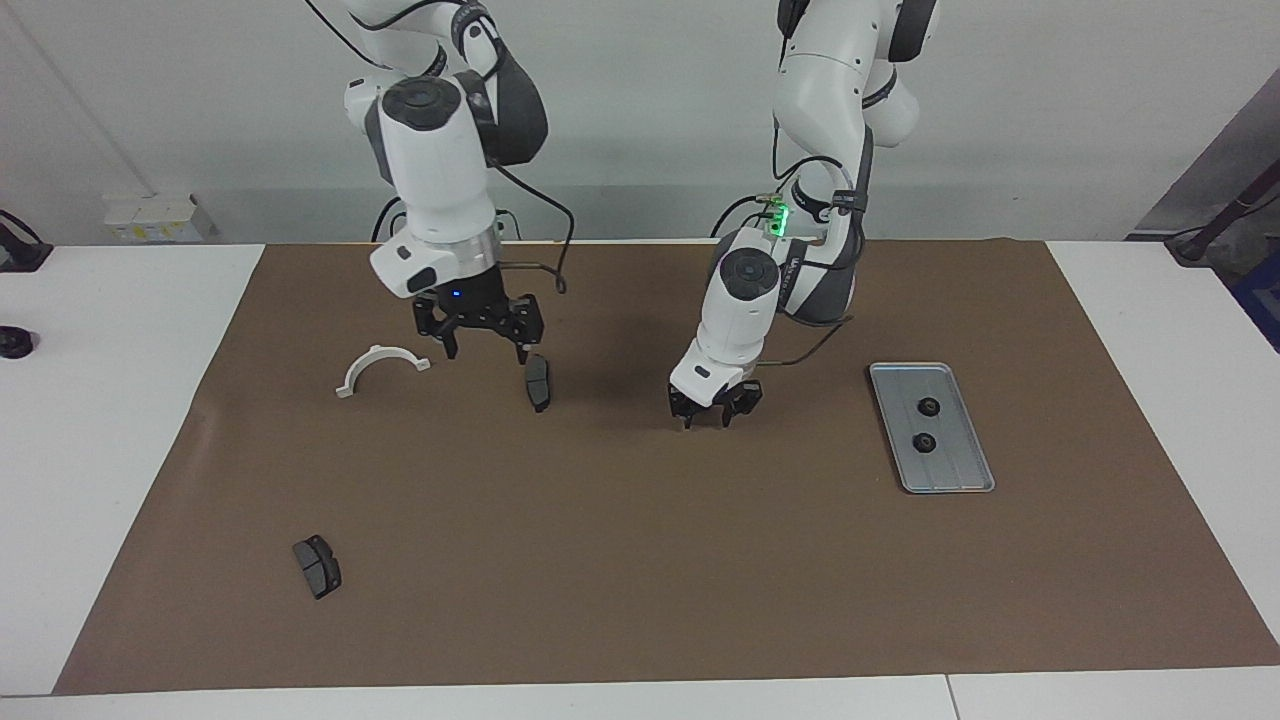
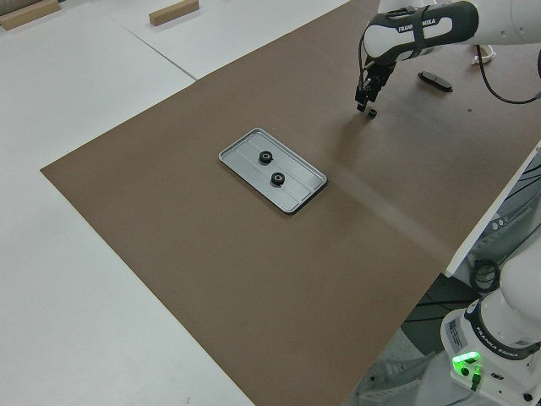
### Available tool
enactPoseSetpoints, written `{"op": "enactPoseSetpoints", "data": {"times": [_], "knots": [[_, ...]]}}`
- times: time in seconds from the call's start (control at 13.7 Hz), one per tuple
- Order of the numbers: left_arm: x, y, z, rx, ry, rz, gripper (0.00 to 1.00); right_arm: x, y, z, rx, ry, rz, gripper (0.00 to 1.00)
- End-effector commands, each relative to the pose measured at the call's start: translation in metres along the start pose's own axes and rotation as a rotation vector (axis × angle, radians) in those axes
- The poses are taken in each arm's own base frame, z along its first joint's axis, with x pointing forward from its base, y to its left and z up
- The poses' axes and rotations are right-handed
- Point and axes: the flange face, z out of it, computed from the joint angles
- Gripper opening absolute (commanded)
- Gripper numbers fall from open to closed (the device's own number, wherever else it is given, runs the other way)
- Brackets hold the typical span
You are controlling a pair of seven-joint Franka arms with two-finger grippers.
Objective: Pick bearing gear from pile to tray
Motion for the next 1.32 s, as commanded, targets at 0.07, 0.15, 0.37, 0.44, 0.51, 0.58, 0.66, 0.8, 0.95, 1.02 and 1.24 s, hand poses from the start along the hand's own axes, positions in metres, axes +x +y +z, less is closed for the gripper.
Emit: {"op": "enactPoseSetpoints", "data": {"times": [0.07,0.15,0.37,0.44,0.51,0.58,0.66,0.8,0.95,1.02,1.24], "knots": [[-0.017,-0.004,-0.003,0.033,-0.028,0.009,0.52,0.012,0.049,-0.042,0.016,-0.008,-0.014,1.00],[-0.021,-0.005,-0.001,0.035,-0.033,0.010,0.50,0.016,0.061,-0.046,0.015,-0.002,-0.029,1.00],[-0.028,-0.001,0.001,0.036,-0.034,0.020,0.47,0.022,0.087,-0.063,0.010,-0.038,-0.011,1.00],[-0.030,-0.001,0.004,0.038,-0.040,0.021,0.46,0.027,0.091,-0.067,0.005,-0.053,-0.003,1.00],[-0.032,0.000,0.004,0.040,-0.043,0.025,0.45,0.028,0.095,-0.072,0.007,-0.064,0.002,1.00],[-0.034,-0.001,0.004,0.040,-0.044,0.025,0.43,0.029,0.093,-0.068,0.014,-0.083,0.001,1.00],[-0.035,-0.001,0.006,0.042,-0.049,0.026,0.40,0.027,0.093,-0.071,0.017,-0.086,-0.001,1.00],[-0.037,-0.001,0.007,0.043,-0.050,0.025,0.37,0.021,0.105,-0.062,0.011,-0.139,-0.020,1.00],[-0.039,0.000,0.008,0.042,-0.049,0.028,0.35,0.019,0.118,-0.055,0.009,-0.155,-0.017,1.00],[-0.039,0.002,0.007,0.040,-0.045,0.031,0.34,0.018,0.118,-0.055,0.008,-0.159,-0.017,1.00],[-0.035,0.003,0.006,0.023,-0.011,0.030,0.32,0.014,0.109,-0.052,0.007,-0.167,-0.031,1.00]]}}
